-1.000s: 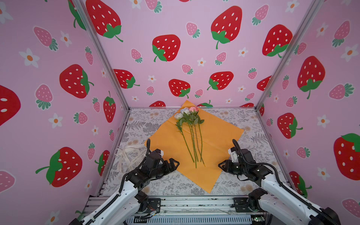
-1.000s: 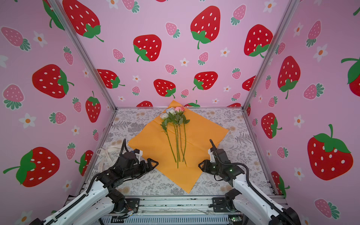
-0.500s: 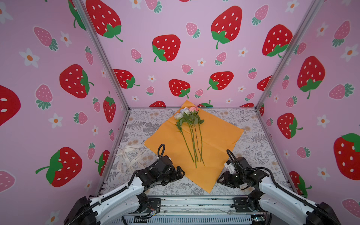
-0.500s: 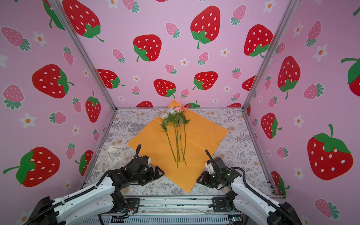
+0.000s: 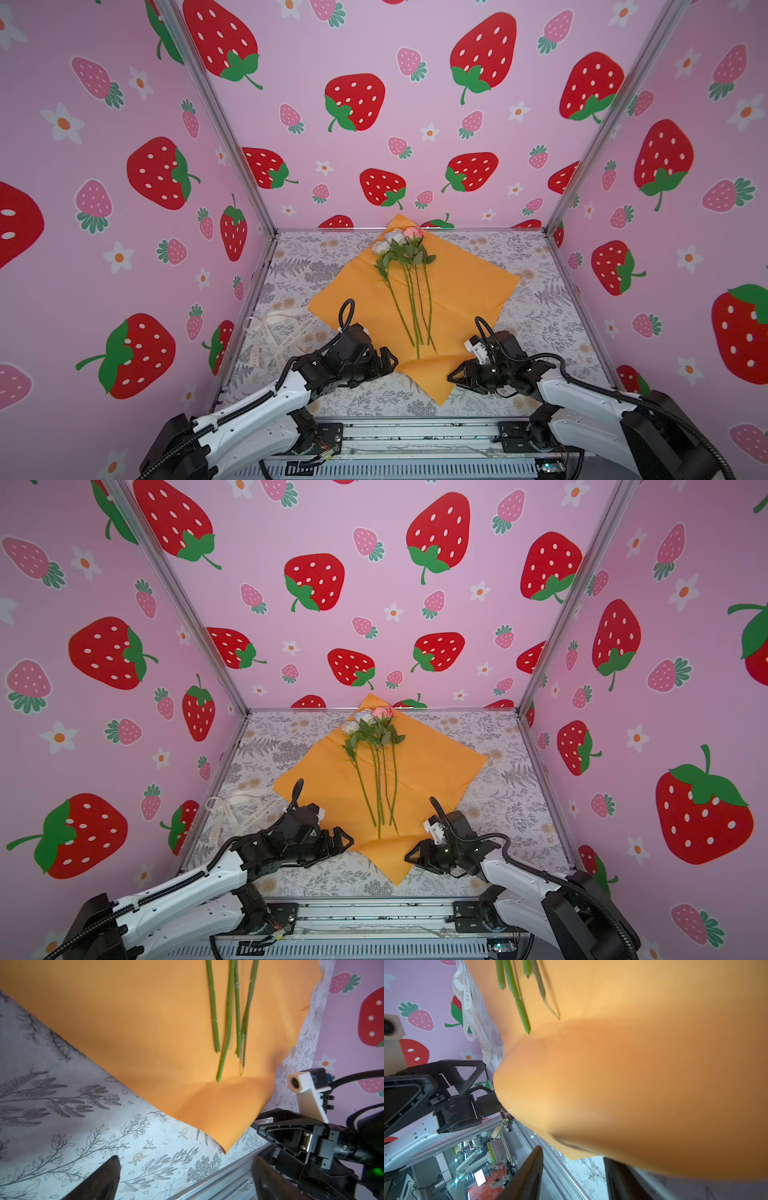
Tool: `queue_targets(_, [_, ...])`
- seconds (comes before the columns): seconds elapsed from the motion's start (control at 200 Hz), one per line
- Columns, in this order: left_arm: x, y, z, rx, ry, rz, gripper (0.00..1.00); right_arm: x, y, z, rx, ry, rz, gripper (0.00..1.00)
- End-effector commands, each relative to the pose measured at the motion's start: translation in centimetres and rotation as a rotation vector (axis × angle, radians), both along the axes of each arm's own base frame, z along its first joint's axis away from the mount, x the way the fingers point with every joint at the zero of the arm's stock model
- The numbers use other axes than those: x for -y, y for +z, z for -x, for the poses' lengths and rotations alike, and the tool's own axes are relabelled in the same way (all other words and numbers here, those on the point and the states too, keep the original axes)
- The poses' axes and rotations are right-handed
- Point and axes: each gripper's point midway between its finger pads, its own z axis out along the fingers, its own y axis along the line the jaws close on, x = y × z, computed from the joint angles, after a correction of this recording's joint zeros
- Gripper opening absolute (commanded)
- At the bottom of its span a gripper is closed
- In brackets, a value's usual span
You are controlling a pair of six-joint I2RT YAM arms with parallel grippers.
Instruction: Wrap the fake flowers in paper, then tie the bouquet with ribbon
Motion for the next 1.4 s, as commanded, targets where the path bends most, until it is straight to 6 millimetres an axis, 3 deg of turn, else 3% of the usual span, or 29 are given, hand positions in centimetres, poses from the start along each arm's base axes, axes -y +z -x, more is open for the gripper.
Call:
queue_targets(0.0, [0.6,2.4,-1.2,0.065,-0.009,0.008,0.99,-1.9,2.9,-2.2,0.096,-0.018,-0.105,0.55])
queue_targets(0.07, [0.9,2.5,-1.4,0.068,-0.017,0.001,0.99,-2.6,4.0,-3.1,0.141,-0.016,-0.129,0.57])
queue_targets(0.345, [2.5,2.3,-1.7,0.054,-0.068,0.031,1.0,-3.8,3.6,-5.4,0.183,-0.023,-0.117,0.59])
queue_targets(0.535, [4.1,2.7,-1.6,0.07,-0.135,0.084,0.75,-5.3,4.5,-7.9,0.227,-0.04,-0.121,0.59])
queue_targets(0.66, [4.4,1.8,-1.6,0.046,-0.132,0.076,0.67,-6.3,4.8,-9.0,0.231,-0.034,-0.133,0.59])
queue_targets(0.89, [5.2,1.9,-2.0,0.059,-0.14,0.083,0.66,-7.6,4.8,-11.0,0.23,-0.022,-0.133,0.6])
queue_targets(1.131, [7.7,2.3,-1.6,0.125,-0.174,0.087,0.61,-8.1,4.3,-12.7,0.205,-0.03,-0.138,0.62])
queue_targets(1.321, [8.7,1.6,-2.8,0.147,-0.176,0.053,0.61,-7.7,4.1,-14.0,0.207,-0.051,-0.134,0.64])
queue_targets(1.396, [8.6,1.3,-4.2,0.179,-0.141,0.007,0.61,-7.6,3.8,-14.3,0.2,-0.059,-0.13,0.64])
